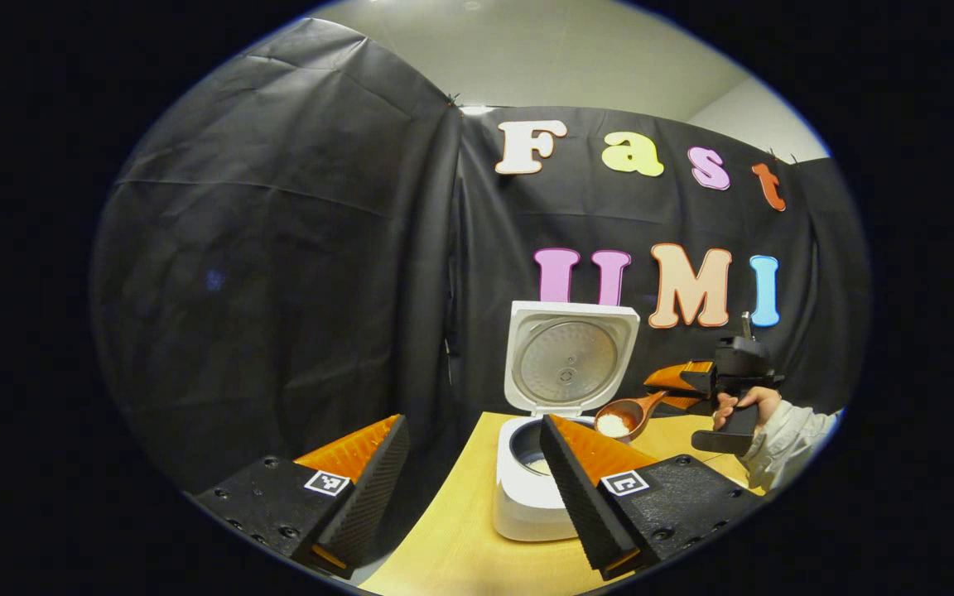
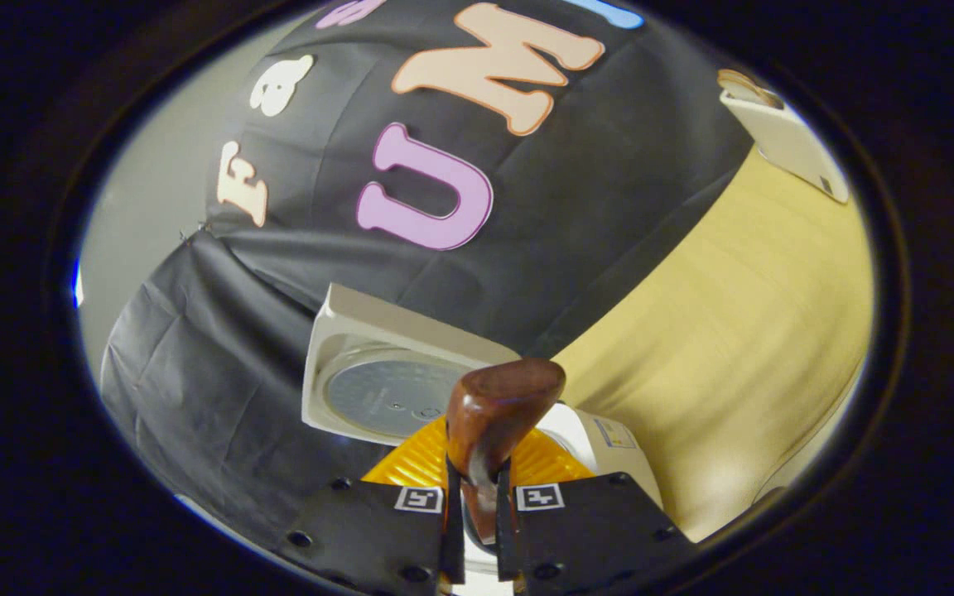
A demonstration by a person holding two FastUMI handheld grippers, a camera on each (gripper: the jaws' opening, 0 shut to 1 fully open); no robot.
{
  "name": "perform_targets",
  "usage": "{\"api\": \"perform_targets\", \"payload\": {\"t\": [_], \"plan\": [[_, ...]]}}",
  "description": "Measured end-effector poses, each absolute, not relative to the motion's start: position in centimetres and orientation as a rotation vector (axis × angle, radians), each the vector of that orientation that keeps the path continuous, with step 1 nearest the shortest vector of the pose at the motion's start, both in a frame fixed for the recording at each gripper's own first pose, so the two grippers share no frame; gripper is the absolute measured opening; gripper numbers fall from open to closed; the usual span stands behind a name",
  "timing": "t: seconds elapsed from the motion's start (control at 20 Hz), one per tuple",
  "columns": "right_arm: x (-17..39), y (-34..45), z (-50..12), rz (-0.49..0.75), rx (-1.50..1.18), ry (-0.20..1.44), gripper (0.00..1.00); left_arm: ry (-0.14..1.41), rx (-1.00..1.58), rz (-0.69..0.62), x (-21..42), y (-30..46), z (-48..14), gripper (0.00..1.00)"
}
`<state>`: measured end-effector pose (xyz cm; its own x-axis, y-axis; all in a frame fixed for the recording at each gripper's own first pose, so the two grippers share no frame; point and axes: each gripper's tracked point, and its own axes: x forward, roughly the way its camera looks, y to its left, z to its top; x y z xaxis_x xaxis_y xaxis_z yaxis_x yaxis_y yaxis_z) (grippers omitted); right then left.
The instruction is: Close the left gripper, press the button to open the rice cooker; take a wooden spoon from the chopstick holder with the right hand, scoop a spoonful of rice and pour it into the rice cooker, then put the wooden spoon back into the chopstick holder.
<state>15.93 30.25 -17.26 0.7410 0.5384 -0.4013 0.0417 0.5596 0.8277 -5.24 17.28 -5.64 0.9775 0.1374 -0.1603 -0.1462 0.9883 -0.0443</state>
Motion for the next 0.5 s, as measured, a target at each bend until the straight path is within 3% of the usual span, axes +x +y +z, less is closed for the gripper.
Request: {"api": "perform_targets", "payload": {"t": [0.15,0.2,0.25,0.5], "plan": [[16.3,32.2,-18.1,0.322,0.807,0.673,0.16,0.159,-0.060,0.164,-5.7,18.5,-6.1,0.94],[16.3,32.7,-18.2,0.324,0.760,0.663,0.20,0.161,-0.063,0.169,-5.7,18.8,-6.3,0.94],[16.4,33.3,-18.3,0.331,0.714,0.653,0.16,0.162,-0.065,0.173,-5.8,19.1,-6.4,0.93],[15.7,36.0,-18.1,0.389,0.503,0.609,0.18,0.166,-0.081,0.184,-5.9,19.8,-7.1,0.94]]}}
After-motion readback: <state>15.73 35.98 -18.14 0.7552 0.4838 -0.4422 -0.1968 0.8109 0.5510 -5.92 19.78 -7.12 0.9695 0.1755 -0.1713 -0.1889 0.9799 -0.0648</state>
